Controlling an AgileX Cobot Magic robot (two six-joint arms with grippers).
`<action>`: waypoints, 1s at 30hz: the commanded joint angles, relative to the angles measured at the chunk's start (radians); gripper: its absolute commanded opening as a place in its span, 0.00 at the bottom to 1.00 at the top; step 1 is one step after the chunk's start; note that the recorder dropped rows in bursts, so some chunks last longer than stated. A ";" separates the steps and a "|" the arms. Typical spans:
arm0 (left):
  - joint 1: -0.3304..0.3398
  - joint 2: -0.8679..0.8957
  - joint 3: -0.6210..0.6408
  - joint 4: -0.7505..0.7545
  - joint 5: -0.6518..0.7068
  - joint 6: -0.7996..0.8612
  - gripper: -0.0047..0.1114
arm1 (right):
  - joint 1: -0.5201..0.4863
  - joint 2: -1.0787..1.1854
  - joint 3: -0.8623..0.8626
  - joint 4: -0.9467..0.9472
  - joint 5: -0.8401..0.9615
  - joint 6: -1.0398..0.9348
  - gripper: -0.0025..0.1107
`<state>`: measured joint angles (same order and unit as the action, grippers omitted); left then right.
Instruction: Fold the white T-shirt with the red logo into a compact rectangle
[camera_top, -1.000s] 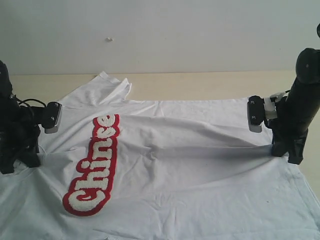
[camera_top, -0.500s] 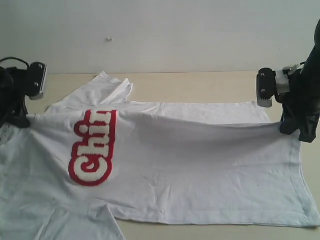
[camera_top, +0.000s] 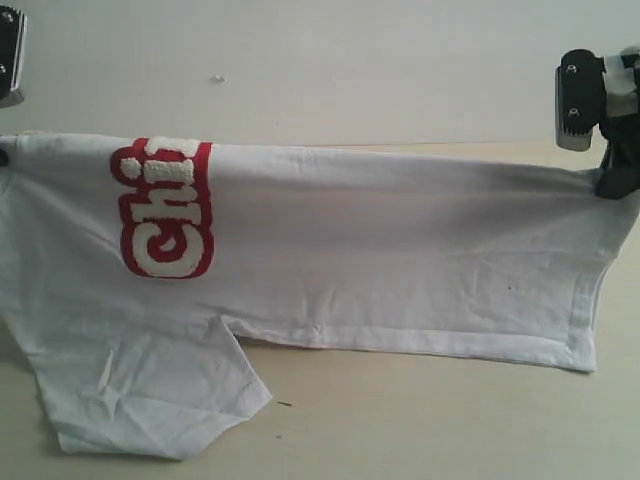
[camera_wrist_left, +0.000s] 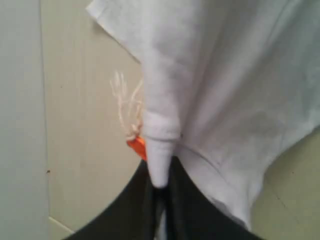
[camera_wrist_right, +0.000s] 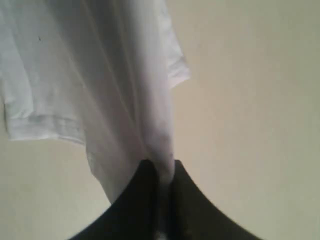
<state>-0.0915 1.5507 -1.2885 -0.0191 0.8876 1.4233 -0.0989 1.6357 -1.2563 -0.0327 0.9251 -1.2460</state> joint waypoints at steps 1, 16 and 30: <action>0.002 -0.086 -0.006 0.077 0.046 -0.023 0.04 | -0.005 -0.072 -0.017 -0.029 0.022 0.001 0.02; 0.000 -0.387 -0.006 0.067 0.292 -0.032 0.04 | -0.005 -0.197 -0.146 0.142 0.296 0.036 0.02; -0.144 -0.563 -0.001 -0.050 0.333 -0.262 0.04 | -0.005 -0.432 -0.001 0.315 0.296 0.018 0.02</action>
<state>-0.2107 1.0361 -1.2892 -0.0559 1.2286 1.2243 -0.0987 1.2551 -1.2864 0.2316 1.2240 -1.2205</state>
